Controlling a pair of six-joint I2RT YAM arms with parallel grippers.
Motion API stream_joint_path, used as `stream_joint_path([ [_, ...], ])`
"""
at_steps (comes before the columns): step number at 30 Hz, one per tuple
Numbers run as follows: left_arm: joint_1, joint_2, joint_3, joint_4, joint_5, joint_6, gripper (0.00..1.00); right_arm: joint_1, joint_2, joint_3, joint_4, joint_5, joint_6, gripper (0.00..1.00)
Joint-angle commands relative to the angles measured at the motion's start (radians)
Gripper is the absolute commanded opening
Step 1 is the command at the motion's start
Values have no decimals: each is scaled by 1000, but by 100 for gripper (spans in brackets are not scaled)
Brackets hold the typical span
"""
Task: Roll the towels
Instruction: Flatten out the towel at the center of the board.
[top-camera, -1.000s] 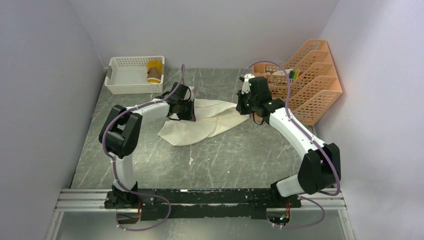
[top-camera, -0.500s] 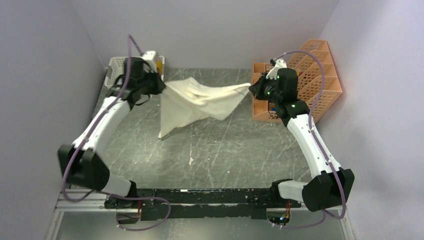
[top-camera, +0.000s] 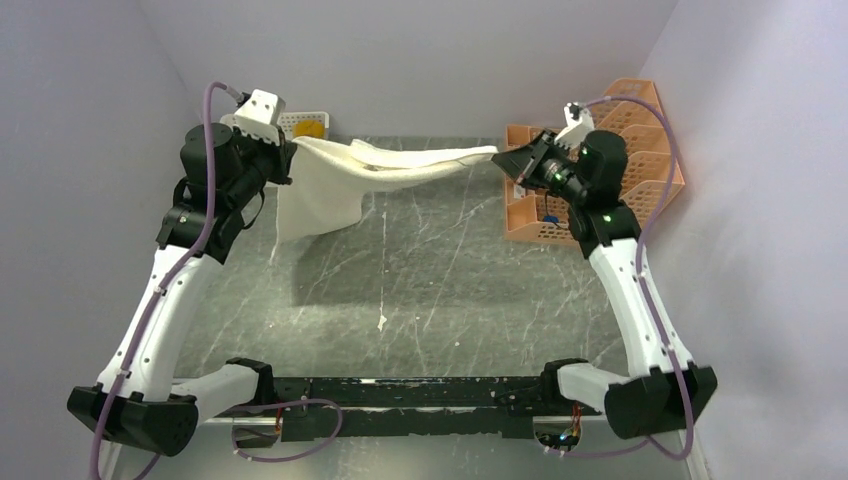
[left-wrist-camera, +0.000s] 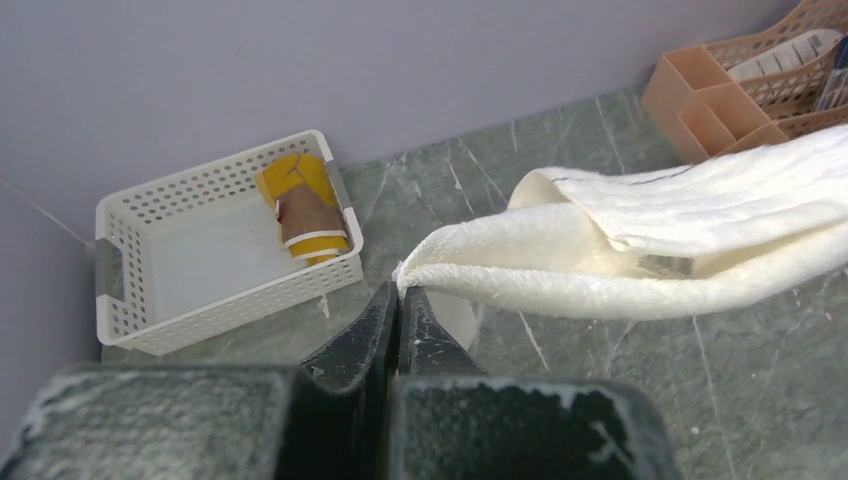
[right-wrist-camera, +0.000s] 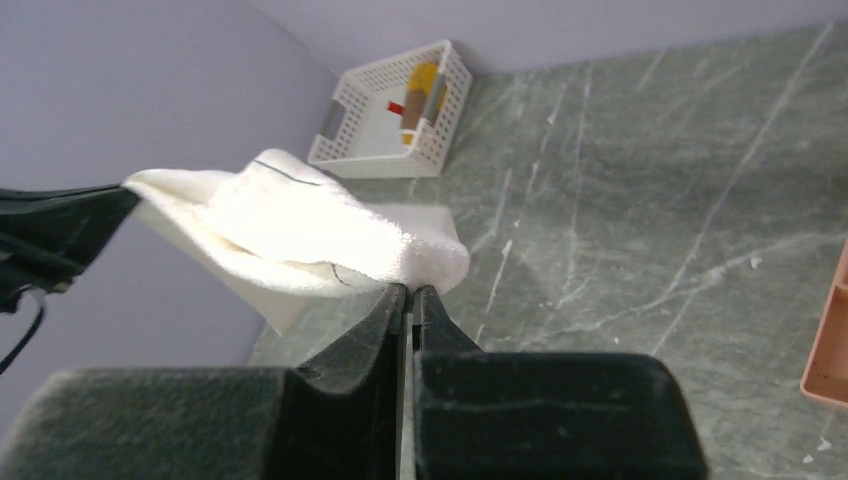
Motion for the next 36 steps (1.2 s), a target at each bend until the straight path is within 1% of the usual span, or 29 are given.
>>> stream_joint_path([
  [1,6,-39,1,-4,57,81,7,-8,-121,-14,57,-10,-12,0],
  [3,6,-46,4,-21,56,80,7,-8,-121,-14,46,-26,-20,0],
  [5,6,-44,26,-42,30,79,7,-8,-108,-12,64,-77,-3,0],
  [7,6,-41,75,-78,-21,84,7,-6,-81,6,87,-126,21,0],
  [9,7,-40,147,-126,-82,99,7,21,-54,52,70,-119,23,0],
  [11,6,-47,225,-175,-130,111,7,109,-29,123,15,-33,-32,0],
  [13,6,-73,290,-206,-159,118,7,238,0,207,-28,84,-109,0],
  [14,7,-87,315,-222,-178,120,7,295,20,233,-32,110,-118,0],
  [17,6,-119,386,-273,-227,121,7,429,84,280,-11,139,-105,0],
  [20,6,-138,443,-327,-271,150,7,563,147,332,-10,201,-125,0],
  [22,6,-138,471,-374,-311,178,7,627,177,357,-8,230,-139,0],
  [24,6,-124,491,-409,-316,217,7,653,187,357,4,242,-141,0],
  [26,5,-84,502,-450,-263,253,7,656,168,314,25,263,-128,0],
  [28,5,-17,507,-490,-175,269,7,652,130,246,24,331,-127,0],
  [31,5,89,448,-476,-33,281,7,613,67,138,-3,406,-109,0],
  [33,6,169,405,-450,77,287,7,548,17,35,5,399,-66,0],
  [36,9,346,337,-411,286,337,7,391,-39,-119,15,351,3,0],
])
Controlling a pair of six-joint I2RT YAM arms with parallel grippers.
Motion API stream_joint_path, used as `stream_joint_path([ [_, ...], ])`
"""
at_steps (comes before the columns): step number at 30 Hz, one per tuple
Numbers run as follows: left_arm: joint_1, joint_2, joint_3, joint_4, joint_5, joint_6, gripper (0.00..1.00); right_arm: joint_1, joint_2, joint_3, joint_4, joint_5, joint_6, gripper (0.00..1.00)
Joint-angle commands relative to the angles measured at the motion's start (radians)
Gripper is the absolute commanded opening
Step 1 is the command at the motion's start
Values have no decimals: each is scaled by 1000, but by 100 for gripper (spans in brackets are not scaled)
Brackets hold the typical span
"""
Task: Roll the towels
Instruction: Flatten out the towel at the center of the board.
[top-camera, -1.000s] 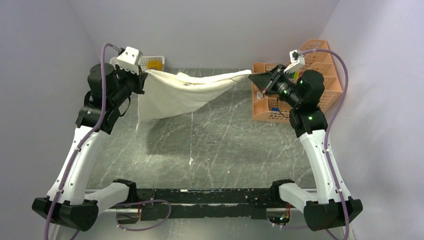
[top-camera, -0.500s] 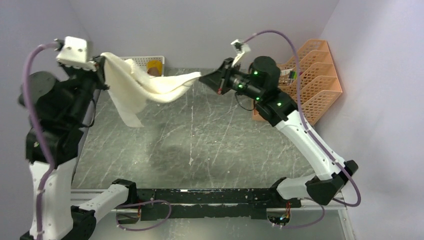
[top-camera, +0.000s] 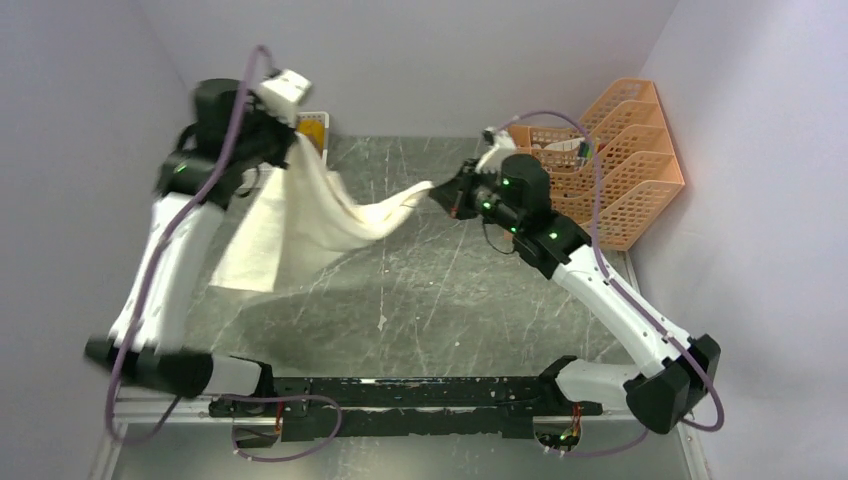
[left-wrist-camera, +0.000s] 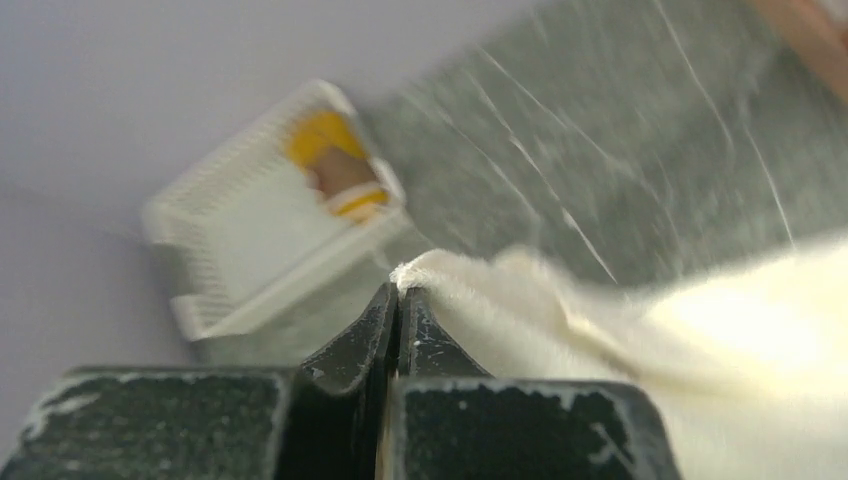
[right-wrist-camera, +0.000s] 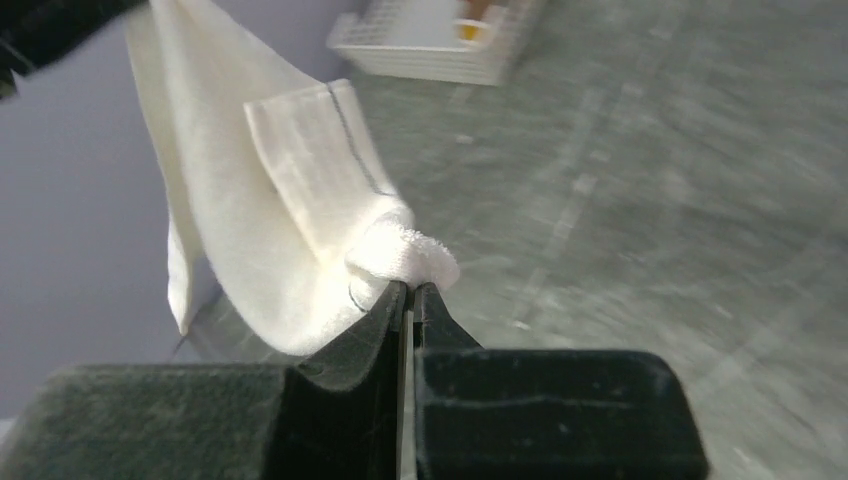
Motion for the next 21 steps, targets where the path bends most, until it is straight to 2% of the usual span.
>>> stream_joint_path([
  [1,11,275,-95,-10,368,95,7,-218,-82,-195,17,-8,106,0],
  [2,13,355,-89,-1,383,100,7,-277,-90,-249,22,-38,127,0],
  [4,21,535,-4,-8,312,69,14,-358,-92,-341,36,-93,151,0],
  [7,69,703,251,-91,286,11,36,-397,-92,-383,26,-111,144,0],
  [9,106,713,344,-91,291,-26,48,-398,-103,-389,19,-96,134,0],
  [10,113,690,354,-73,291,-38,62,-399,-103,-394,19,-86,131,0],
  [12,117,612,328,-45,288,-43,75,-400,-87,-409,13,-76,129,0],
  [13,117,568,295,-33,291,-46,86,-400,-72,-420,7,-77,126,0],
  [14,117,523,253,-28,298,-46,90,-400,-54,-430,0,-84,119,0],
  [17,118,390,81,-26,257,-57,91,-400,-13,-450,-31,-76,75,39],
  [19,124,309,-49,-22,244,-95,91,-400,-25,-447,-39,-25,56,54],
  [21,129,274,-177,-29,240,-173,90,-399,-52,-420,-45,59,31,64],
])
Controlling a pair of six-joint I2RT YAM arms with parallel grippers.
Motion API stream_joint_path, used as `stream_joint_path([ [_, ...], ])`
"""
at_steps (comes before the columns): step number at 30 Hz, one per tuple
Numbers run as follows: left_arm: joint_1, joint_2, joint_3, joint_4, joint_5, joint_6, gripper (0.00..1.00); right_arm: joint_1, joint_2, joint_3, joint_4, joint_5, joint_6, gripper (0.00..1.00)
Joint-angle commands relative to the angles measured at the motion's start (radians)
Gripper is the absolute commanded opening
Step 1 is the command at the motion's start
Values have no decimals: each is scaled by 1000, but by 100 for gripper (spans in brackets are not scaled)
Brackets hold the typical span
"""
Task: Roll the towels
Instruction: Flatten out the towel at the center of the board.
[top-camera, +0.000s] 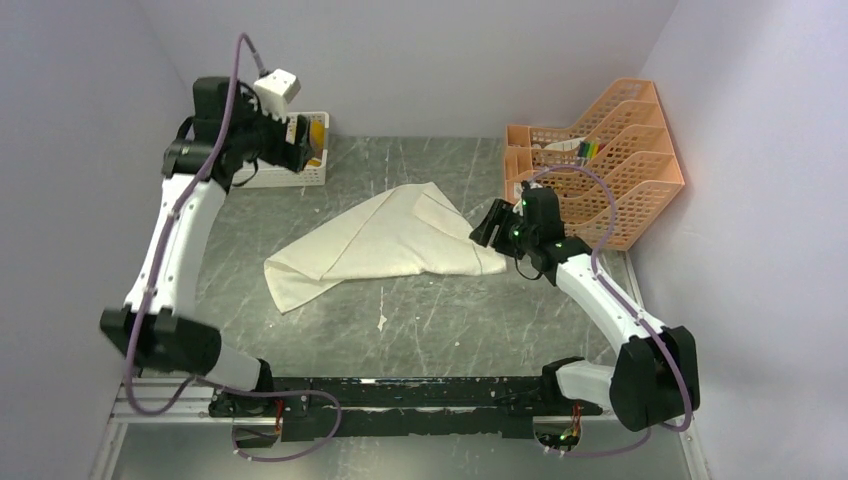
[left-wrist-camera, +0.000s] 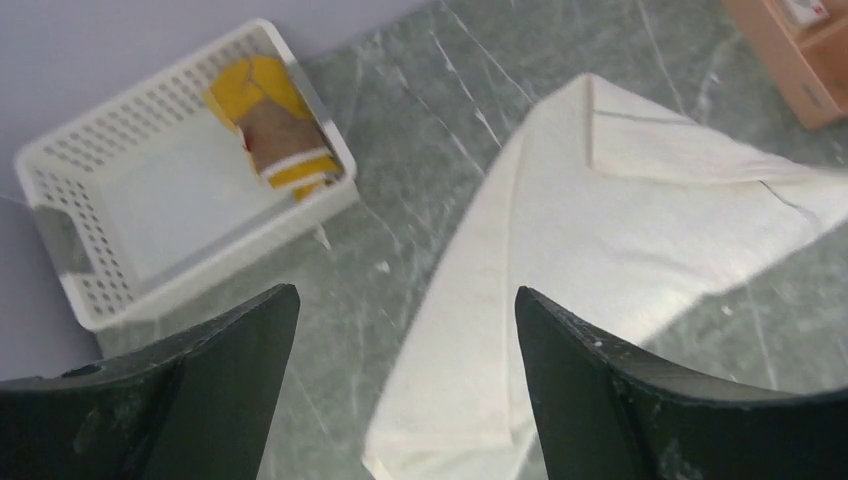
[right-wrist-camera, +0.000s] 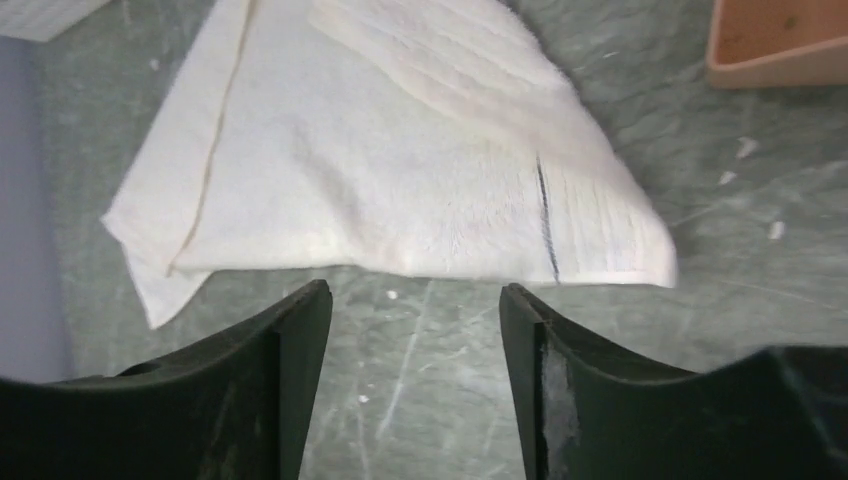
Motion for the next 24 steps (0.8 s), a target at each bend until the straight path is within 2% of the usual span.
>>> stream_joint_path([
  [1,0,-39,-256,-41,-1,-136,98,-1,-45,44,-22,180,-73,65],
  [2,0,-47,-308,-36,10,-165,100,0,-52,71,-28,226,-94,65],
  [4,-1,-66,-416,10,57,-215,98,13,-51,129,-25,287,-152,66],
  [6,-11,-86,-508,66,83,-248,88,69,-3,200,12,251,-272,64],
  [8,-43,-97,-579,92,10,-251,85,157,124,336,-67,244,-400,64],
  [11,-74,-93,-649,95,-86,-242,79,297,318,509,-174,355,-513,66],
  [16,-112,-118,-739,87,-182,-204,77,308,406,506,-104,284,-509,66],
  [21,-119,-174,-820,133,-157,-213,77,308,417,483,-99,273,-510,66],
  [24,-135,-183,-858,164,-162,-205,71,308,409,468,-99,272,-510,66],
])
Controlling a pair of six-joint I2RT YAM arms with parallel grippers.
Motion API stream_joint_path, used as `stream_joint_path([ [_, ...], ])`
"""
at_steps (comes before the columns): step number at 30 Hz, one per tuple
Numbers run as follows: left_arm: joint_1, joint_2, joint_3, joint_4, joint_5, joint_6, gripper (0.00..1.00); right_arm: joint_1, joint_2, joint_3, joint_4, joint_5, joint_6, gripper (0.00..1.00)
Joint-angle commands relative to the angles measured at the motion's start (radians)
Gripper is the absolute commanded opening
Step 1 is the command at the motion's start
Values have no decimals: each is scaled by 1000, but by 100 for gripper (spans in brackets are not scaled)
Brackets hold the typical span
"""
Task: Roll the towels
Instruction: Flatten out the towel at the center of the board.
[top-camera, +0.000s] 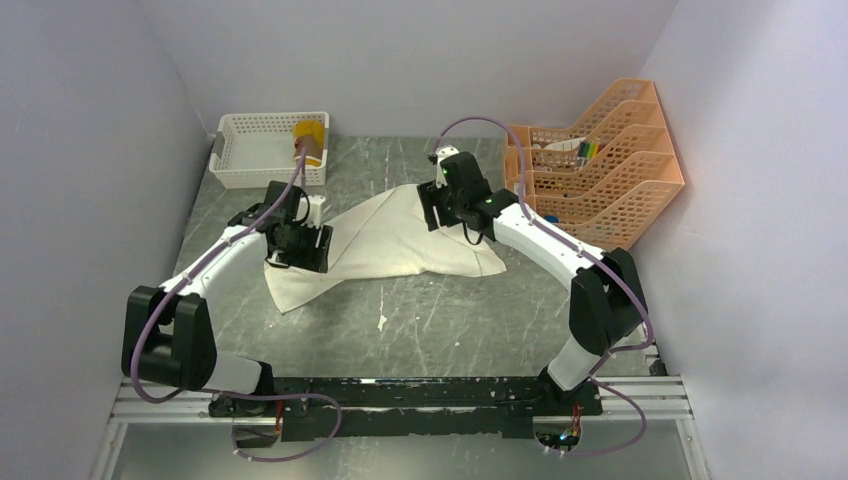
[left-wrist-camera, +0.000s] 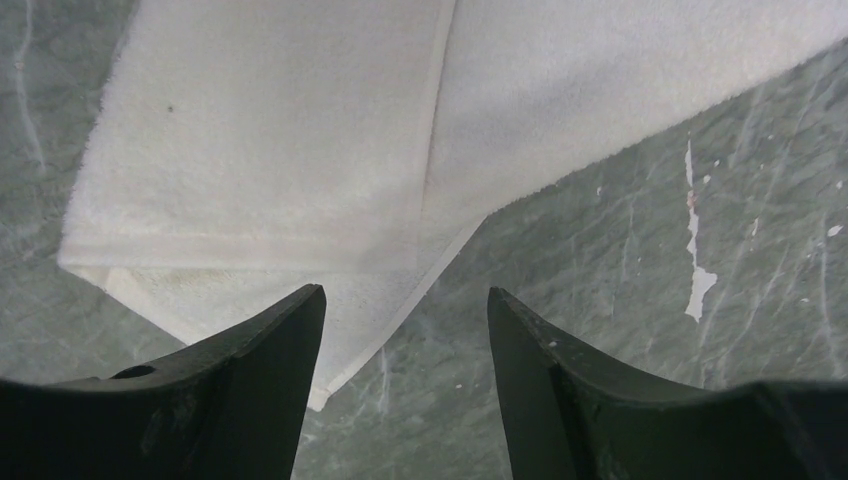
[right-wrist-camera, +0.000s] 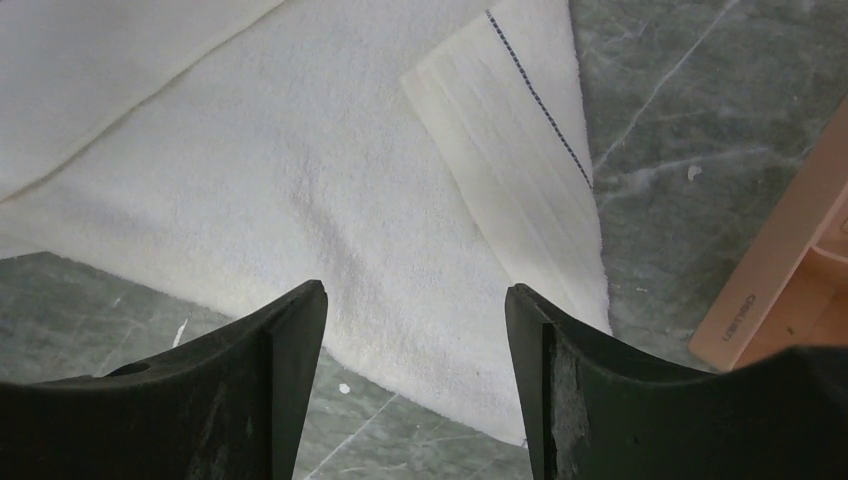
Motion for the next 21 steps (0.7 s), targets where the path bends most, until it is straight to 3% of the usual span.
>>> stream_joint_path([
  [1,-23,-27,-33,62,-22,21,69,0,-31,-14,15,-2,-22,66],
  [4,-39,-45,-29,73,-40,56,66,-1,-42,-28,16,-4,-19,66],
  [8,-98,-19,-19,43,-167,107,68,0,-59,-38,12,0,-24,66],
  [16,-158,65,-7,18,-285,193,83,-2,-75,-35,2,5,-49,67],
  [21,-158,133,39,-1,-315,224,85,-5,-87,-56,14,2,-53,67],
])
